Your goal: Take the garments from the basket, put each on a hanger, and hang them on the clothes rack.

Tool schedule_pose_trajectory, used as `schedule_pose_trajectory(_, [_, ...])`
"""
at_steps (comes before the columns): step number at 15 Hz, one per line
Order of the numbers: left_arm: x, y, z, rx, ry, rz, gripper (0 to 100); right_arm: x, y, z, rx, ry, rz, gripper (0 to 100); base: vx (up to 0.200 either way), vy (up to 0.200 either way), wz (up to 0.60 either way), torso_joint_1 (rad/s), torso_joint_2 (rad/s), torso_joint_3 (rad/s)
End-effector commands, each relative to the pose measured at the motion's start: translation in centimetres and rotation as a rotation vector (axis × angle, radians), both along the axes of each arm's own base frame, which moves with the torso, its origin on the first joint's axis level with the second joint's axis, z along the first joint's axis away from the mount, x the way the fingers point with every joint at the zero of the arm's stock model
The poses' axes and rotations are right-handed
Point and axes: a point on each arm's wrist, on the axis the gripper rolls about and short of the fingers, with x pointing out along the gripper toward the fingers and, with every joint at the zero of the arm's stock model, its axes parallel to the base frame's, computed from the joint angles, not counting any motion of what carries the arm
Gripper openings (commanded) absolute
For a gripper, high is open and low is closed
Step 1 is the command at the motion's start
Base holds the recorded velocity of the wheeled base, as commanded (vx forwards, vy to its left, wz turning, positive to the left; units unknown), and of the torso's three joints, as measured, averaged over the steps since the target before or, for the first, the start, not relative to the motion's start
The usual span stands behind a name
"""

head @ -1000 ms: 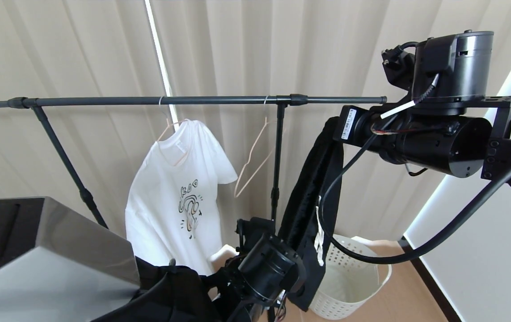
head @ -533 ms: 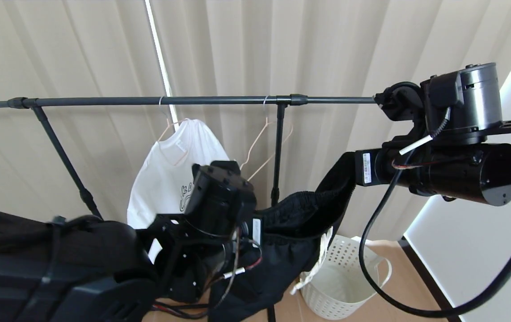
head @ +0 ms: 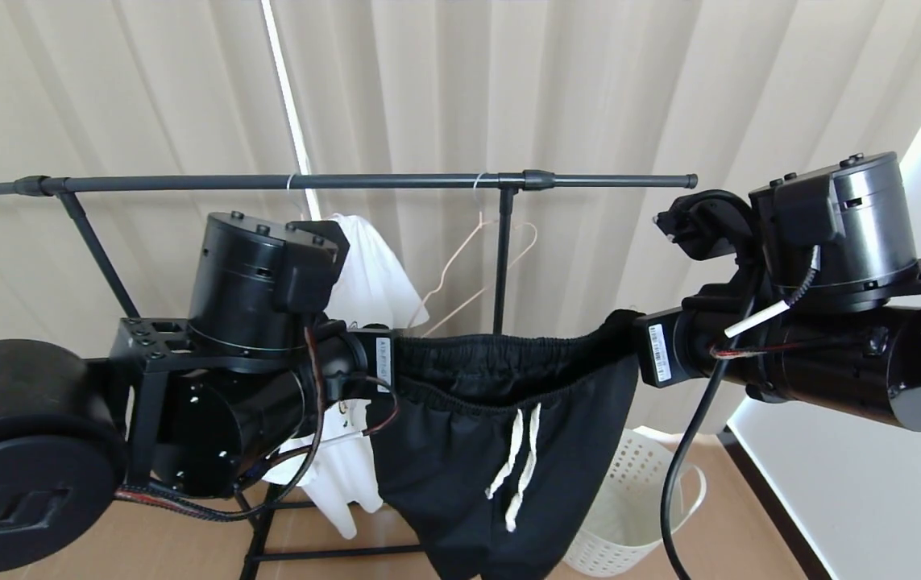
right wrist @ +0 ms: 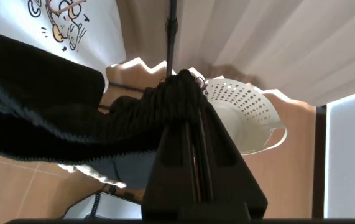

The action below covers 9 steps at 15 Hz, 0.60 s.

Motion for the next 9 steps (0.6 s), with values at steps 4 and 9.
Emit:
schedule_pose_trajectory(4, [-1.2,3.1,0.6,-0.01,-0.012,0.056,0,1.1,-1.5,0.7,0.011,-0.023,-0.072,0,0.0,0.0,0.0,0.0,0.0,0.0])
schedule_pose_trajectory(9, [-1.7,5.0,0.0,0.022,0.002,0.083,0,2.8,-3.8,1.5,0.025,-0.046,-0.168,0,0.0,0.0,0.0,0.0,0.0,0.0])
